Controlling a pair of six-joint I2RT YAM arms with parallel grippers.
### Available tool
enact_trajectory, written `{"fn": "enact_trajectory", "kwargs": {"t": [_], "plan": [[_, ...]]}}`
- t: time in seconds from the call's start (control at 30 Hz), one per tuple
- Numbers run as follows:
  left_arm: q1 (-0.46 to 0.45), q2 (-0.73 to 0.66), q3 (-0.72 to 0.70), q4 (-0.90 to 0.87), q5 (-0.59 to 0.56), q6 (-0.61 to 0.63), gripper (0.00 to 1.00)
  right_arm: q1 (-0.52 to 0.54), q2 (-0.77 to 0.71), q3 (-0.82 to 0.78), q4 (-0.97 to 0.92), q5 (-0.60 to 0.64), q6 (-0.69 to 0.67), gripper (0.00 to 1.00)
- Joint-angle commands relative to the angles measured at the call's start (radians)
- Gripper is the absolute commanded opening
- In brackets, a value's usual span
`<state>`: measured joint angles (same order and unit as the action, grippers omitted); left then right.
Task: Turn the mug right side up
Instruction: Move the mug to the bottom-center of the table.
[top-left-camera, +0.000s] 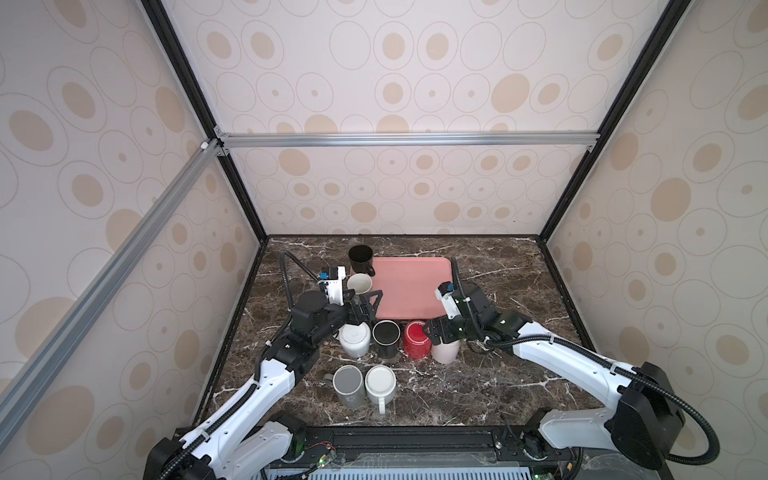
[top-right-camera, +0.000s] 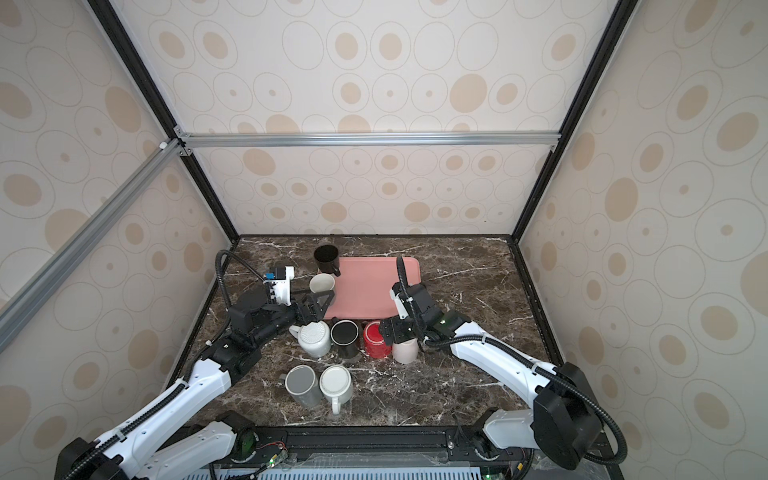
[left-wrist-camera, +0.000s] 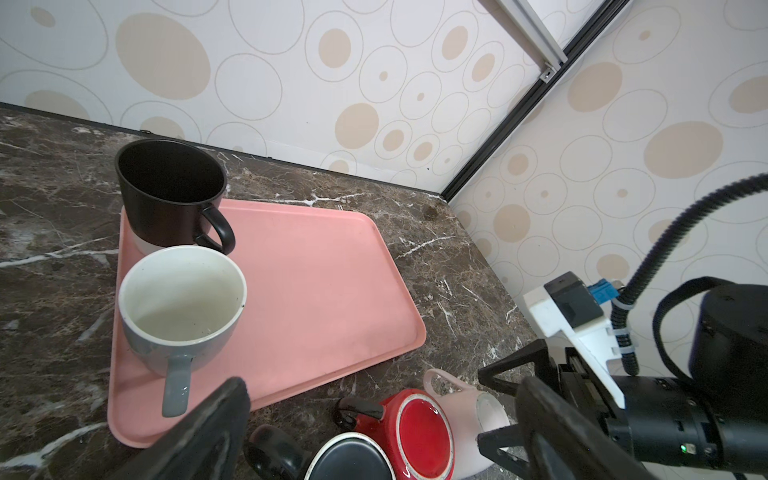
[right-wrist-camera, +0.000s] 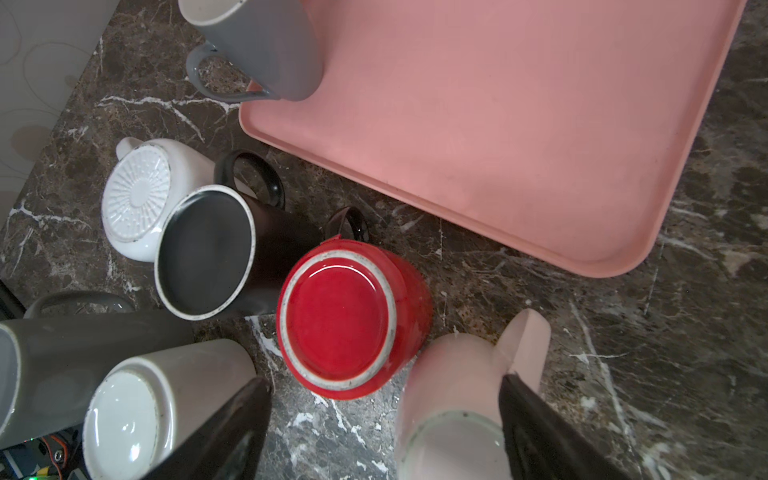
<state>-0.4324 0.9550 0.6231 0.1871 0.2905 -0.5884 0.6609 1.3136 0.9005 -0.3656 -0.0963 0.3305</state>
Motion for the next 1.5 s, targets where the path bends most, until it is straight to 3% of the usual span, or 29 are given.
{"fn": "enact_trajectory", "kwargs": {"t": [0.0,0.23,0.57,0.67,0.73,0.87,0.93,1.17,1.47], "plan": [[0.008,-0.016,-0.003,0.035,0.012,-0.006,0.99,-0.008,0.018,0.022,-0.054,-0.016,0.006,0.88],[0.008,-0.030,-0.009,0.029,-0.002,0.007,0.99,-0.008,-0.046,-0.018,-0.129,-0.051,0.095,0.87],[0.008,-0.018,-0.016,0.039,0.009,0.001,0.99,0.037,-0.163,-0.144,-0.110,-0.294,0.272,0.86],[0.008,-0.015,-0.015,0.036,0.006,0.001,0.99,0.071,-0.174,-0.132,-0.152,-0.313,0.261,0.86],[0.008,-0.015,-0.016,0.038,0.009,0.001,0.99,0.106,-0.174,-0.095,-0.230,-0.240,0.202,0.86],[0.008,-0.015,-0.021,0.043,0.006,-0.002,0.99,0.192,-0.146,-0.010,-0.404,0.027,0.082,0.86],[0.008,-0.015,-0.021,0.042,0.004,-0.002,0.99,0.223,-0.131,0.006,-0.430,0.089,0.041,0.86],[0.008,-0.017,-0.017,0.022,-0.007,0.004,0.99,0.327,-0.124,0.032,-0.420,0.161,-0.105,0.87],[0.008,-0.018,-0.014,0.011,-0.013,0.007,0.99,0.351,-0.062,0.027,-0.422,0.139,-0.122,0.85]]}}
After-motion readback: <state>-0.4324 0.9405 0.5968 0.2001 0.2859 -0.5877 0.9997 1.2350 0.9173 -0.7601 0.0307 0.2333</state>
